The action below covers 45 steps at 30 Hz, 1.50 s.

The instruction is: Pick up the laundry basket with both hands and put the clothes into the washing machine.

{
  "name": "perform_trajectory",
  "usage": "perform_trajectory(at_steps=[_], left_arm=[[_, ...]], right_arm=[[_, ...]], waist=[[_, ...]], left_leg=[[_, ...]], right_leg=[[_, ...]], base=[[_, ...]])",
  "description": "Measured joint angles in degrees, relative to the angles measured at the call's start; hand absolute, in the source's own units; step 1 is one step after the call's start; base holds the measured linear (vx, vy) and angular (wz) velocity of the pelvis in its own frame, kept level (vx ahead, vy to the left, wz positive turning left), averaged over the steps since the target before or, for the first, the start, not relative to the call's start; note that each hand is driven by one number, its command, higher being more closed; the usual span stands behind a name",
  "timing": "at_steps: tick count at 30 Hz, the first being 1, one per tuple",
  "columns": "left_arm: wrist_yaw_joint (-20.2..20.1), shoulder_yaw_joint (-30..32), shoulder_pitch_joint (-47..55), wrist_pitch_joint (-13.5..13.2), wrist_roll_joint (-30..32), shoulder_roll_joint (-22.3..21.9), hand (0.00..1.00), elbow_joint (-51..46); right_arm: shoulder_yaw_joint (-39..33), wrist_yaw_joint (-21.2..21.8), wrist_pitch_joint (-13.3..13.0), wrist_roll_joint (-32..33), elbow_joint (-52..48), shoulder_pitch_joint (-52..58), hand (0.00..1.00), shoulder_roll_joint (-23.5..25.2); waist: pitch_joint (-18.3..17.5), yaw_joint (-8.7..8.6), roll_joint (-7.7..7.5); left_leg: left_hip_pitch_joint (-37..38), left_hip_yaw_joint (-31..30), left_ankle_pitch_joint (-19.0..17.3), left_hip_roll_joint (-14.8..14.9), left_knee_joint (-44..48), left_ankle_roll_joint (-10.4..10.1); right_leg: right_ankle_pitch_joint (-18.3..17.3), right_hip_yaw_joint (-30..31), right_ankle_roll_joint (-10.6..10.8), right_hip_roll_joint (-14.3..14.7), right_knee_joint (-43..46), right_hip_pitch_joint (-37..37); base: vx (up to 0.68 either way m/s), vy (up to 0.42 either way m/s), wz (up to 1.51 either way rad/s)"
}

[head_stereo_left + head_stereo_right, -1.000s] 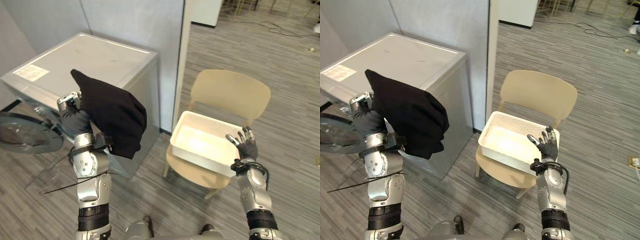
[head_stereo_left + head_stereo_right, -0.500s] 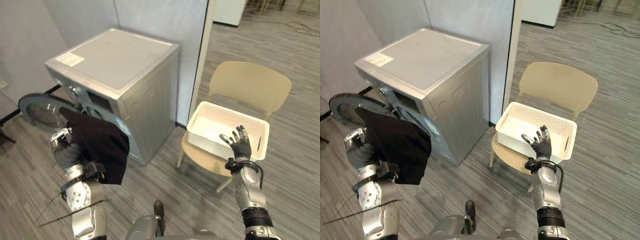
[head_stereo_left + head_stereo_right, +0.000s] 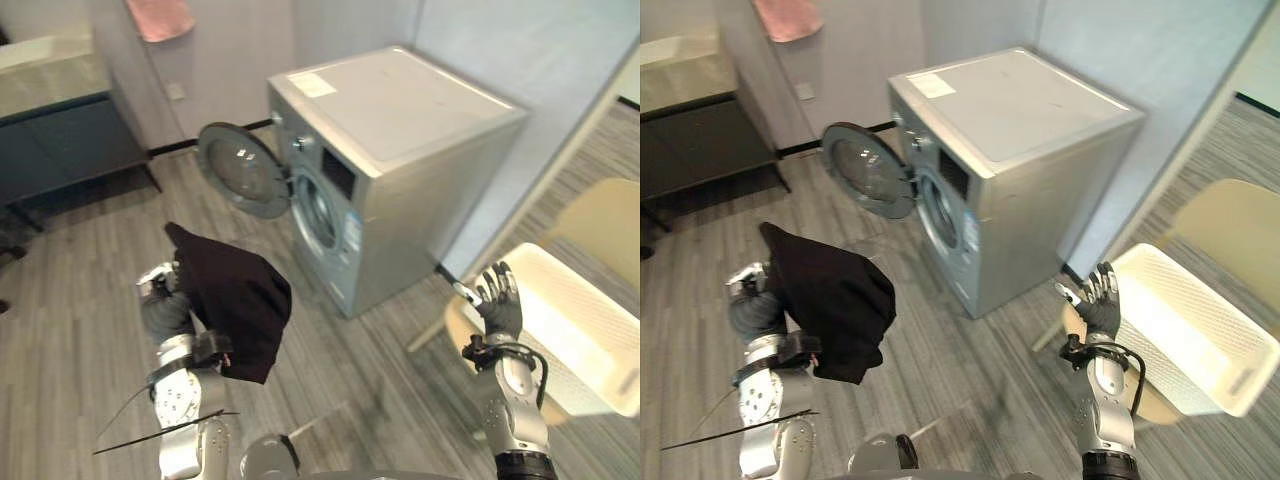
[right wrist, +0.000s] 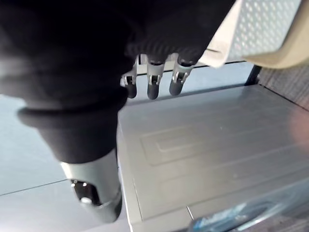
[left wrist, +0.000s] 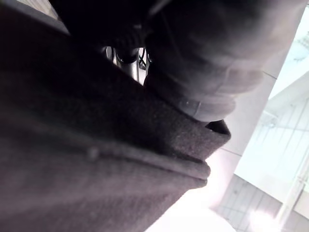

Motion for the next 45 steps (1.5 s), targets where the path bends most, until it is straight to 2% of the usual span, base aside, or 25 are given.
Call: perform_trajectory(at_steps=[2,3,4,5,6,8,9,12,14,15,16,17,19,22,24,26,28,29,30,32,37,39,40,41,45], left_arm=[[-0.12,-1.35,-1.71,0.35,-0.02,-0.08,1.00,1.71],[-0.18,-2.52,-2.55,0.72,-0.04,-0.07,1.00,3.64],[-0.25,-2.80,-2.54,0.99,-0.03,-0.08,1.00,4.36],[-0.71,-3.02,-2.48,1.42,-0.02,-0.09,1.00,4.99],[-1.09,-3.09,-2.24,1.55,-0.01,-0.03,1.00,4.98],[-1.08,-3.13,-2.06,1.54,-0.01,0.98,1.00,4.93],[-1.14,-3.24,-2.08,1.55,-0.31,2.35,1.00,4.87],[-1.15,-3.23,-3.18,1.69,-0.75,2.66,1.00,4.91],[-1.13,-3.25,-4.62,1.69,-0.73,2.26,1.00,4.98],[-1.13,-3.29,-5.15,1.66,-0.69,2.42,1.00,5.04],[-1.09,-3.24,-4.72,1.68,-1.27,2.01,1.00,5.09],[-1.05,-3.20,-3.18,1.69,-1.72,1.10,1.00,5.04],[-0.97,-3.46,-0.13,1.65,-2.28,1.12,1.00,5.12],[-1.21,-4.75,-1.58,1.66,-2.34,1.94,1.00,6.52],[-1.27,-4.49,-1.78,2.53,-2.31,1.99,1.00,11.12],[-1.57,-4.48,-1.69,2.97,-2.35,2.12,1.00,14.08],[-2.70,-5.10,-0.87,3.17,-2.28,1.21,1.00,15.94],[-3.34,-5.28,-0.47,3.23,-2.25,0.44,1.00,16.08],[-3.96,-5.56,-0.33,3.53,-2.24,0.55,1.00,16.55],[-4.69,-4.88,0.73,3.47,-2.44,0.71,1.00,16.20],[-4.56,-4.29,1.85,3.49,-2.54,1.10,1.00,13.97],[-3.81,-3.19,2.06,3.35,-2.58,1.20,1.00,12.32],[-3.42,-0.99,2.01,3.20,-2.74,1.16,1.00,11.92],[-3.29,0.87,2.00,2.99,-3.41,1.18,1.00,12.06],[-1.30,2.54,1.23,2.63,-4.79,-0.33,1.00,16.03]], right_arm=[[-0.74,0.17,0.10,0.00,0.00,0.77,0.00,1.60],[-0.36,0.88,0.14,0.00,0.03,1.28,0.00,2.60],[0.30,1.19,0.15,0.00,0.04,1.45,0.00,2.74],[1.49,1.61,0.16,-0.04,0.24,1.60,0.00,2.70],[3.35,2.32,0.17,-0.07,1.52,1.31,0.00,2.79],[6.21,3.17,0.24,-0.12,3.72,1.02,0.00,3.27],[10.02,3.65,0.29,-0.11,4.45,1.00,0.00,4.10],[11.15,3.69,0.34,-0.09,4.74,0.99,0.00,3.99],[11.24,3.68,0.35,-0.02,5.25,0.86,0.00,3.37],[11.67,3.79,0.40,0.20,6.25,0.72,0.00,3.99],[13.85,3.88,0.49,0.68,5.47,1.47,0.00,3.13],[15.51,3.99,0.60,0.70,2.77,3.45,0.00,2.36],[16.76,4.86,0.29,0.71,-1.24,6.99,0.00,3.15],[16.50,4.71,0.36,0.98,-1.33,5.38,0.00,3.98],[17.55,4.79,0.36,1.33,-0.90,4.56,0.00,4.14],[18.11,4.97,0.23,1.28,1.89,2.45,0.00,4.10],[18.84,4.97,0.27,1.16,2.59,2.77,0.00,3.31],[18.94,5.04,0.26,1.01,2.55,3.18,0.00,3.29],[19.80,5.07,0.60,0.49,1.62,4.82,0.00,4.29],[23.39,6.38,0.59,-0.89,-0.61,6.88,0.00,5.03],[27.61,8.81,1.43,-5.70,-0.14,8.12,0.00,7.01],[27.77,9.18,2.02,-7.09,1.33,8.24,0.00,6.87],[27.76,9.62,1.90,-8.16,4.52,6.68,0.00,6.72],[27.79,9.57,2.15,-9.14,7.91,5.27,0.00,6.63],[26.80,8.38,3.62,-11.39,16.83,4.95,0.00,3.56]], waist=[[0.08,-0.10,-1.58],[0.45,0.00,-2.54],[0.67,-0.02,-2.73],[1.04,0.00,-2.77],[1.67,0.09,-2.68],[1.81,0.04,-2.59],[2.22,-2.06,-2.76],[2.49,-3.05,-3.56],[3.09,-2.88,-2.57],[4.81,-2.71,-2.26],[6.83,-2.51,-0.51],[6.57,-1.19,1.21],[4.32,0.71,0.24],[4.18,0.51,-1.44],[4.56,0.64,-2.19],[4.80,0.82,-2.45],[4.27,0.95,0.54],[4.46,0.88,0.94],[4.15,0.32,-1.13],[3.62,0.86,-2.36],[6.13,1.18,-3.93],[6.55,0.87,-4.49],[6.45,0.89,-4.31],[6.13,0.53,-4.06],[5.65,0.09,-0.82]], left_leg=[[0.19,-1.85,-0.34,-5.19,-1.13,1.11],[2.01,-2.58,-1.98,-9.07,-1.44,3.55],[3.16,-2.87,-2.75,-10.57,-1.57,4.42],[5.03,-3.50,-4.11,-12.42,-2.08,5.57],[7.11,-3.84,-5.51,-13.42,-2.43,6.53],[9.69,-4.09,-5.63,-14.04,-5.25,6.67],[13.96,-3.81,-4.35,-15.97,-12.70,4.59],[15.08,-3.82,-4.46,-16.73,-11.38,4.58],[14.45,-4.71,-7.04,-14.45,-6.78,2.32],[10.26,-4.19,-9.00,-9.09,9.36,0.97],[5.50,-3.38,-5.29,-0.62,29.81,4.11],[3.44,-3.56,0.63,4.41,39.19,7.23],[-0.48,-5.71,6.22,6.37,46.09,6.78],[-6.33,-9.83,-3.78,5.06,41.66,5.26],[-6.77,-18.36,-7.24,-1.01,24.61,0.74],[-4.51,-28.32,-5.68,-5.81,7.55,-3.32],[-1.97,-33.38,2.49,-5.49,-2.62,-4.37],[-1.92,-33.19,3.57,-5.13,-0.73,-6.99],[-1.86,-28.95,0.63,-6.56,3.08,-4.83],[-1.37,-20.86,-4.18,-6.72,6.63,-2.36],[5.13,-8.06,-11.37,-6.85,9.53,0.59],[7.92,-3.67,-13.42,-5.73,9.39,1.74],[8.06,-1.57,-14.08,-4.16,9.15,1.60],[7.86,-0.37,-14.48,-2.97,9.06,0.95],[7.24,-1.76,-13.90,0.50,9.60,-0.88]], right_leg=[[-0.67,-0.52,1.37,-4.31,2.09,0.44],[-1.51,0.19,2.14,-9.21,8.44,0.60],[-1.38,1.38,0.72,-11.62,12.46,0.18],[-1.18,4.84,-5.07,-14.63,19.36,-1.41],[-2.40,11.87,-7.32,-15.25,28.13,-5.75],[-3.82,19.17,-4.49,-10.88,32.73,-13.09],[-0.10,15.49,-3.44,-1.82,10.18,-23.09],[8.79,13.33,-6.46,0.94,-0.01,-22.61],[11.97,13.90,-7.61,3.97,-3.14,-19.36],[9.65,13.64,-8.97,7.01,-2.73,-15.82],[7.84,12.96,-9.25,11.53,-4.03,-9.63],[5.61,14.66,-9.45,13.89,-3.80,-6.63],[3.43,18.58,-9.78,14.65,-3.75,-4.99],[3.25,23.57,-9.30,14.97,-5.65,-4.33],[4.08,29.35,-7.68,13.91,-7.19,-2.88],[3.36,35.29,-6.03,12.49,-6.17,-2.93],[0.09,40.72,-1.31,12.69,-2.25,-3.37],[-1.69,42.19,-0.14,12.44,-0.64,-3.48],[-3.41,44.56,1.95,9.31,2.75,-5.15],[-4.81,48.09,3.93,5.66,6.45,-7.90],[-4.38,40.35,4.38,-3.19,22.68,-16.27],[-4.92,31.50,3.67,-6.87,26.87,-19.67],[-4.85,22.88,0.91,-7.66,24.14,-20.72],[-2.37,18.83,-3.51,-6.25,20.01,-20.47],[-1.87,15.97,-3.95,-1.42,14.51,-18.54]], base=[[0.16,0.360,0.92],[0.13,0.349,0.73],[0.12,0.326,0.69],[0.12,0.276,0.40],[0.14,0.287,0.29],[0.26,0.258,0.23],[0.45,0.255,0.37],[0.45,0.060,0.42],[0.37,-0.071,0.35],[0.36,-0.153,0.21],[0.43,-0.149,-0.11],[0.38,-0.094,-0.46],[0.42,0.007,-0.94],[0.41,0.009,-0.77],[0.37,0.135,-1.27],[0.33,0.247,-1.61],[0.38,0.383,-1.68],[0.31,0.413,-1.40],[0.22,0.320,-1.13],[0.20,0.357,-1.51],[0.09,0.261,-1.36],[0.04,0.043,-1.11],[0.02,-0.022,-0.98],[0.02,-0.035,-0.79],[0.18,-0.064,-0.19]])
